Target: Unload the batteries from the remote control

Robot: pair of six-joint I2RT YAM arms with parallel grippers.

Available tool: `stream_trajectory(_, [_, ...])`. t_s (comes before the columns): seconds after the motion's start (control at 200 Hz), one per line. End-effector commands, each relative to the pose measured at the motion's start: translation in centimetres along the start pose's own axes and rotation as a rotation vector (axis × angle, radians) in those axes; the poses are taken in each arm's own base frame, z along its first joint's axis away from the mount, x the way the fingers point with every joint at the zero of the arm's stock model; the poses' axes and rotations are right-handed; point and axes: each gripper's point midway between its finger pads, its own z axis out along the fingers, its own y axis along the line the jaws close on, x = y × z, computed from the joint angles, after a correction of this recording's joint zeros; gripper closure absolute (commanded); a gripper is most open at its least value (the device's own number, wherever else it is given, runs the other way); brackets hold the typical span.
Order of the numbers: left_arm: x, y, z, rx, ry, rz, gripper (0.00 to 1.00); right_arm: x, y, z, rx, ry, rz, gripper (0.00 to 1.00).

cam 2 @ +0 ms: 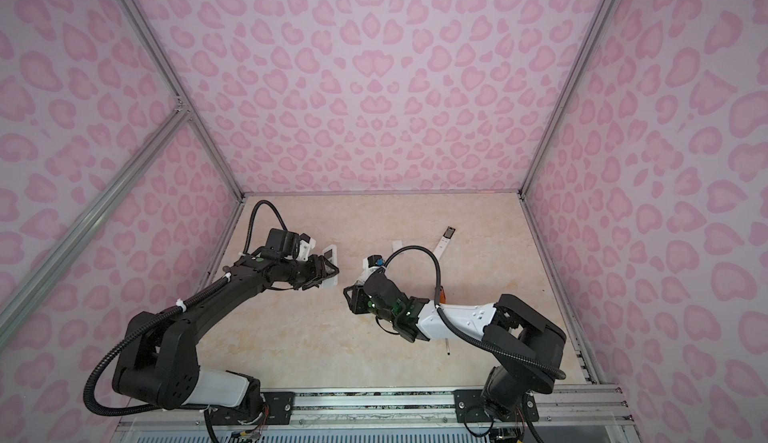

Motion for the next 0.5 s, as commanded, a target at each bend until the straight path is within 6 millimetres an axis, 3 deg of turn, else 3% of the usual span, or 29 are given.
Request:
stream_trajectory(0.0, [-0.8,-2.2,-0.7,0.081,-0.031,0.003,0.57,-1.1,1.3,0.7,-0.039,-0.035,0.007,0.55])
stream_trajectory(0.345, [0.2,-3.3,-1.5,0.12,-0.021,0.021,0.57,-1.8,3.7,3.1,-0.081,-0.011,-0.004,0.57])
stream_trajectory(0.495, [0.5,-3.4,-1.8,0.127,-0.024,0.024,0.57,-1.9,4.2,3.9,-0.089,-0.006,-0.001,0.68])
